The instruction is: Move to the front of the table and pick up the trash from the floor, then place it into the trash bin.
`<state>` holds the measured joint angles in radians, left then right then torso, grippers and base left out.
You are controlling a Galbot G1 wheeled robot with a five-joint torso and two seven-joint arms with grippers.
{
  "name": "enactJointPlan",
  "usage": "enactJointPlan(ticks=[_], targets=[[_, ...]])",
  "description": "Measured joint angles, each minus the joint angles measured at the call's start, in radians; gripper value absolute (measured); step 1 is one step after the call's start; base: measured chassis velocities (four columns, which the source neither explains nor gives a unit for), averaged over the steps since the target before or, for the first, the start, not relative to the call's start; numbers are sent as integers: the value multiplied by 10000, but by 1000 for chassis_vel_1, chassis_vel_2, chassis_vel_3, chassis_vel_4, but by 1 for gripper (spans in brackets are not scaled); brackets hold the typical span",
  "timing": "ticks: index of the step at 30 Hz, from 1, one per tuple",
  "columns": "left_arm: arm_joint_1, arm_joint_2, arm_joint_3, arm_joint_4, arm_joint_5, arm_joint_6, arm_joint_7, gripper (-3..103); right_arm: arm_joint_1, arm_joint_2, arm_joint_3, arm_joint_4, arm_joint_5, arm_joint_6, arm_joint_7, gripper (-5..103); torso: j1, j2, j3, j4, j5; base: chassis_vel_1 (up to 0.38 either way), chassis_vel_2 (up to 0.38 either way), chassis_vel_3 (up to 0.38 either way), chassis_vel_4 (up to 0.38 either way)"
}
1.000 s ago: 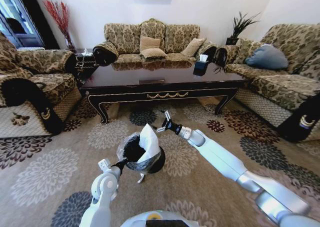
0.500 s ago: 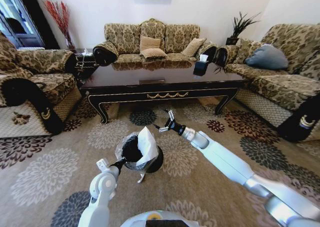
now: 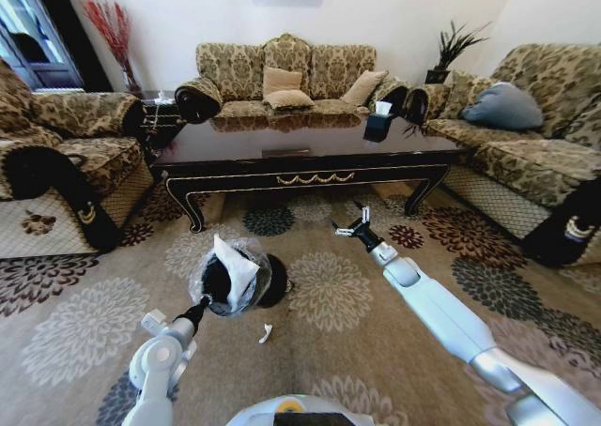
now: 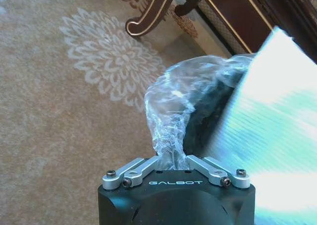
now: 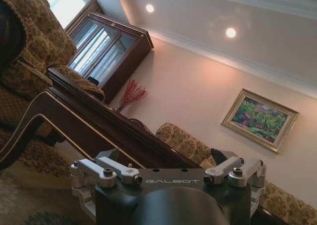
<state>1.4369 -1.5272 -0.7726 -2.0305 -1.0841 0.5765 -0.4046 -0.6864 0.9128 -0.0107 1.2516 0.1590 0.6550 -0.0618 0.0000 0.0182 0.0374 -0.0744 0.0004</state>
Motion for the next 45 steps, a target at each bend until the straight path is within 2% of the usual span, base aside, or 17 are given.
enactJointPlan(ticks=[4, 13, 16, 17, 19, 20, 22, 23, 25, 27, 28, 29, 30, 31, 36, 43, 45], targets=[[48, -9, 69, -87, 153, 51, -29, 2, -236, 60, 16, 109, -38, 47, 3, 100, 0, 0, 0, 7, -6, 0, 0, 0, 0], [273, 109, -111, -526, 329, 93, -162, 2, -742, 170, 113, 64, -206, 267, -32, 100, 0, -1, 1, 2, -6, 0, 0, 0, 0], [438, 240, -475, -982, 408, 54, -215, 2, -990, 245, 81, 67, -87, 270, -41, 100, 0, -1, 1, 3, -5, 0, 0, 0, 0], [473, 339, -825, -1068, 70, 17, -198, 2, -1092, 313, 75, 61, -88, 271, -53, 100, 0, 0, -1, 7, 5, 0, 0, 0, 0], [440, 435, -1024, -854, -90, -25, -162, 2, -1153, 361, 76, 38, -106, 275, -64, 100, 0, 0, -2, 8, 4, 0, 0, 0, 0], [366, 533, -1126, -411, 92, -127, -223, 2, -1214, 410, 76, 3, -139, 280, -77, 100, -1, 0, -2, 2, 0, 0, 0, 0, 0], [402, 633, -1303, 70, 828, -215, -674, 2, -1320, 475, 78, -53, -205, 308, -83, 100, 0, -4, 3, 0, -16, 0, 0, 0, 0], [518, 644, -1415, 0, 915, -72, -868, 2, -1370, 493, 77, -53, -244, 328, -93, 100, 0, -5, 5, 13, -15, 0, 0, 0, 0], [632, 693, -1474, -365, 941, 152, -1091, 3, -1420, 508, 69, -52, -270, 336, -117, 100, 0, -4, 5, 20, -7, 0, 0, 0, 0], [671, 845, -1474, -724, 1108, 341, -1255, 4, -1447, 521, 60, -54, -287, 348, -133, 100, 0, -3, 0, 11, -5, 0, 0, 0, 0], [658, 1005, -1520, -848, 1296, 457, -1516, 3, -1449, 532, 63, -81, -304, 362, -139, 100, 0, -2, -1, 2, -7, 0, 0, 0, 0], [637, 1156, -1537, -925, 1327, 552, -1736, 3, -1450, 554, 70, -115, -334, 367, -146, 100, 0, -3, 0, 3, -5, 0, 0, 0, 0], [551, 1415, -1583, -1099, 1263, 718, -2114, 2, -1451, 600, 101, -131, -392, 392, -157, 100, 0, -3, 0, -6, 0, 0, 0, 0, 0], [527, 1579, -1602, -1245, 1146, 860, -2337, 2, -1460, 624, 136, -119, -410, 405, -157, 100, 0, -3, -1, 3, 0, 0, 0, 0, 0], [660, 1843, -1607, -1643, 991, 1256, -2867, 2, -1657, 666, 172, 22, -463, 420, -167, 100, 0, -3, 0, 6, -6, 0, 0, 0, 0], [761, 1966, -2025, -1946, 656, 1462, -3163, 2, -1932, 826, 238, -47, -418, 435, -223, 100, 0, -3, 0, 2, -6, 0, 0, 0, 0], [738, 2056, -2389, -1943, 412, 1518, -3234, 2, -2006, 956, 106, -74, 76, 165, -208, 100, 0, -2, 0, 3, -6, 0, 0, 0, 0]])
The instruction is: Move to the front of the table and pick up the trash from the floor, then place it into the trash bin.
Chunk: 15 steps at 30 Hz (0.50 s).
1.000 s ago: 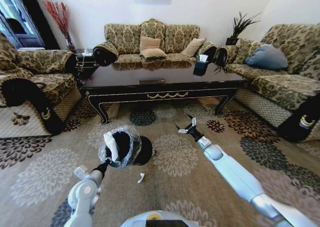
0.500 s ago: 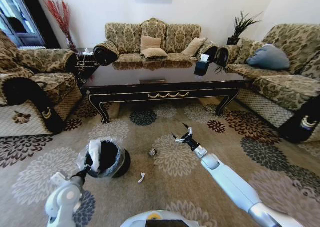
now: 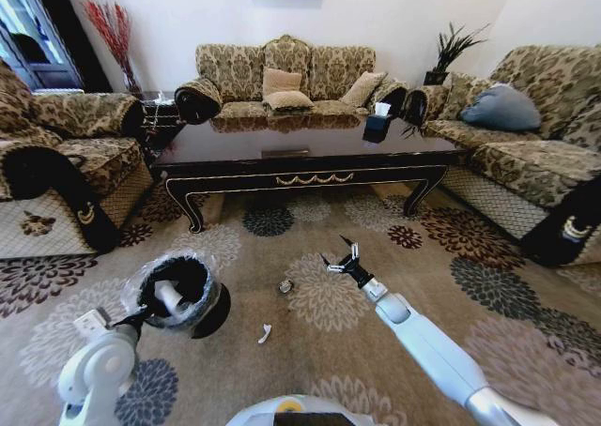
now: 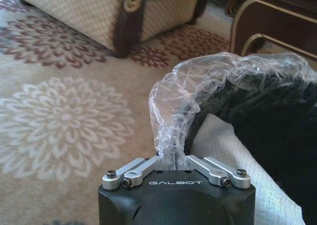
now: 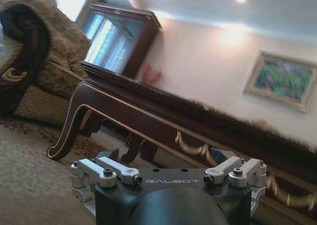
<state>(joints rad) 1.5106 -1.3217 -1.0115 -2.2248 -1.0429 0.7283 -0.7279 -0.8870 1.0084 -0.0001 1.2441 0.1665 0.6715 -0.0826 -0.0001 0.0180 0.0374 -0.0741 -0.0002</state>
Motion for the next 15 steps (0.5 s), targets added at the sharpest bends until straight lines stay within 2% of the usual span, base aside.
enactJointPlan(ticks=[3, 6, 7, 9, 10, 13, 14, 15], targets=[[-43, 108, -782, 545, -61, 52, -227, 2, -45, 330, -361, -41, 953, -962, 384, 100, 0, 0, 0, 0, 0, 0, 0, 0, 0], [-61, 153, -1160, 947, -105, 52, -320, 2, 42, 640, -528, -290, 1015, -1179, 534, 100, 0, 0, 0, 4, -4, 0, 0, 0, 0], [-41, 198, -1422, 1246, -171, 47, -351, 2, 142, 1022, -720, -509, 1048, -1511, 948, 100, 0, 0, 1, 9, -1, 0, 0, 0, 0], [50, 212, -1625, 1424, -234, 27, -325, 2, 246, 1539, -1064, -644, 1761, -2209, 1575, 100, 0, 0, 1, 5, -4, 0, 0, 0, 0], [50, 212, -1625, 1424, -234, 27, -325, 2, 246, 1539, -1064, -644, 1761, -2209, 1575, 100, 0, 0, 1, 5, -4, 0, 0, 0, 0], [106, 148, -1798, 1522, -265, 21, -276, 2, 464, 2283, -1549, -872, 3002, -3291, 2333, 100, 0, 0, 0, 4, 1, 0, 0, 0, 0], [106, 148, -1798, 1522, -265, 21, -276, 2, 464, 2283, -1549, -872, 3002, -3291, 2333, 100, 0, 0, 0, 4, 1, 0, 0, 0, 0], [115, 123, -1826, 1521, -274, 21, -274, 2, 548, 2451, -1688, -954, 3249, -3592, 2532, 100, 0, 0, 0, 4, -2, 0, 0, 0, 0]])
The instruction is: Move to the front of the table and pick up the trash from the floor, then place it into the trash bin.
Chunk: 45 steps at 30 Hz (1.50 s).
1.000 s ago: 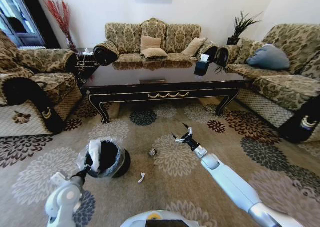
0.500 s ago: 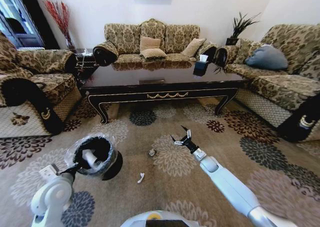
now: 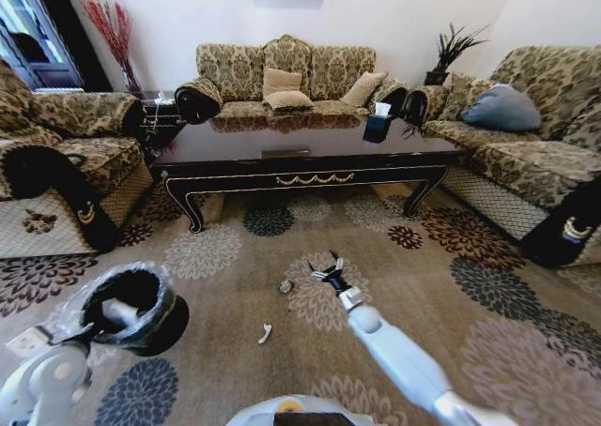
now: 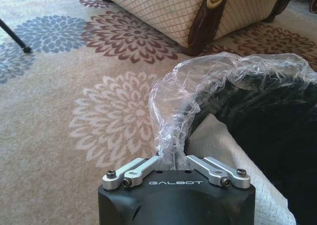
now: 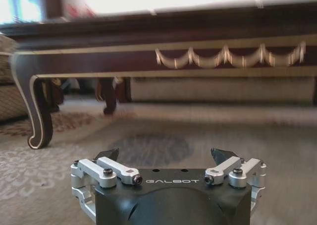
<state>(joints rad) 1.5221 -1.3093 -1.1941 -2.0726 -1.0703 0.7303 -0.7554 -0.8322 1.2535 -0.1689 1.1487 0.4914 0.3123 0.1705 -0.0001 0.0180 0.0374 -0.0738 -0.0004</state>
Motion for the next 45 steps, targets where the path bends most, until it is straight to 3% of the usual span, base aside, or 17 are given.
enactJointPlan(ticks=[3, 5, 7, 10, 11, 16, 18, 22, 27, 32, 45], targets=[[61, -35, -49, -155, -164, 0, 29, 2, 231, 517, -516, -52, 1127, -1352, 1384, 100, 0, 0, 1, -4, -1, 0, 0, 0, 0], [70, -35, -51, -177, -187, 0, 45, 2, 250, 582, -555, -24, 1310, -1529, 1614, 100, 0, 0, 1, -4, 0, 0, 0, 0, 0], [121, -43, -49, -248, -252, -3, 145, 2, 406, 1036, -668, 82, 2289, -2375, 2785, 100, 0, 1, 0, -5, 2, 0, 0, 0, 0], [145, -71, -11, -253, -248, -4, 150, 2, 548, 1333, -679, 88, 2849, -2837, 3454, 100, 0, 0, 1, -3, 1, 0, 0, 0, 0], [161, -100, 39, -267, -246, -3, 157, 2, 713, 1580, -659, 71, 3335, -3245, 4065, 100, 0, 0, 0, -2, 0, 0, 0, 0, 0], [174, -158, 136, -344, -219, -3, 171, 2, 1095, 2160, -343, -101, 4292, -4350, 5389, 100, 0, 0, 1, -3, 1, 0, 0, 0, 0], [186, -206, 162, -429, -230, -4, 174, 2, 1287, 2641, 206, -227, 4775, -5662, 6282, 100, 0, 0, 1, -3, 2, 0, 0, 0, 0], [256, -298, 174, -529, -236, -5, 177, 2, 1497, 3230, 809, -565, 5042, -6268, 6902, 100, 1, 0, 1, -2, 2, 0, 0, 0, 0], [319, -386, 160, -671, -219, -12, 173, 2, 1711, 3599, 1437, -1314, 5216, -6230, 7116, 100, 0, 0, 1, -1, 2, 0, 0, 0, 0], [455, -463, 65, -907, -223, -20, 170, 2, 1891, 3606, 1757, -1912, 5323, -5769, 6752, 100, 1, 0, 1, -6, 3, 0, 0, 0, 0], [904, -604, -333, -1471, -275, -50, 174, 2, 2040, 3560, 1645, -2987, 4986, -4860, 4779, 100, 0, 0, 0, -2, 4, 0, 0, 0, 0]])
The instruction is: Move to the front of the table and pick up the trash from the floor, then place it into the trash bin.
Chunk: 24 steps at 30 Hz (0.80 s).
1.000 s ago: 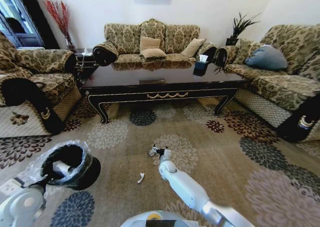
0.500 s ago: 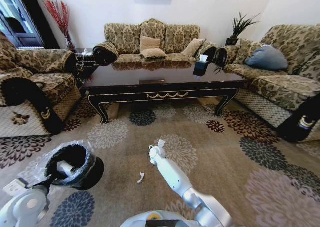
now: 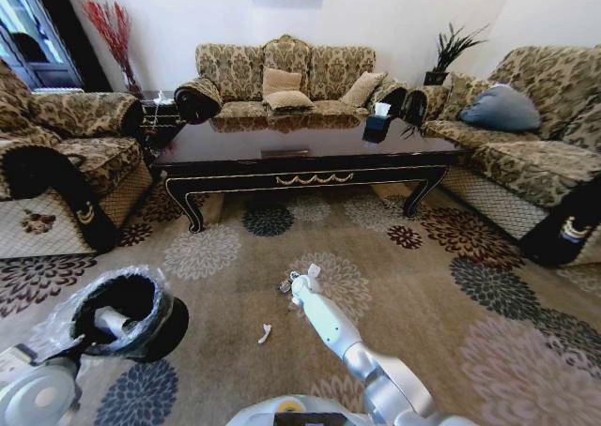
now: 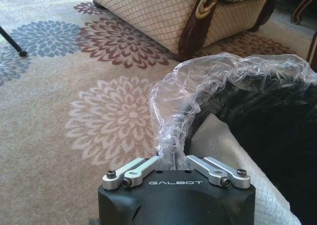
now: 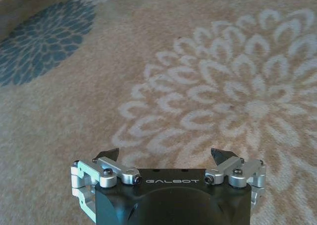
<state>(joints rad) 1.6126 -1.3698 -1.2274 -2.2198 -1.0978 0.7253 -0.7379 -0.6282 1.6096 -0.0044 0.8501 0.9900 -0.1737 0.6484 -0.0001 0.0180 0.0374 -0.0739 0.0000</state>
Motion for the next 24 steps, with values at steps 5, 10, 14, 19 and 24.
enactJointPlan(ticks=[5, 10, 14, 19, 24], targets=[[11, -117, 111, -294, 14, 0, -26, 2, -54, -7, -274, -54, -76, 86, -216, 100, 0, 0, 0, -1, 1, 0, 0, 0, 0], [-2, -236, 269, -533, 68, 2, -38, 2, -60, -10, -836, -381, -349, 214, -721, 100, 1, 0, 0, 0, 1, 0, 0, 0, 0], [-10, -268, 320, -671, 74, 4, -39, 2, 5, -14, -1166, -676, -501, 269, -1036, 100, 0, 0, 0, -1, 1, 0, 0, 0, 0], [-34, -312, 356, -731, 81, 15, -40, 2, 212, -14, -1604, -963, -549, 276, -1317, 100, 1, 0, 0, 0, 1, 0, 0, 0, 0], [-66, -386, 398, -648, 127, 15, -37, 2, 379, -14, -1723, -1328, -739, 314, -1557, 100, 0, 1, 0, -1, 1, 0, 0, 0, 0]])
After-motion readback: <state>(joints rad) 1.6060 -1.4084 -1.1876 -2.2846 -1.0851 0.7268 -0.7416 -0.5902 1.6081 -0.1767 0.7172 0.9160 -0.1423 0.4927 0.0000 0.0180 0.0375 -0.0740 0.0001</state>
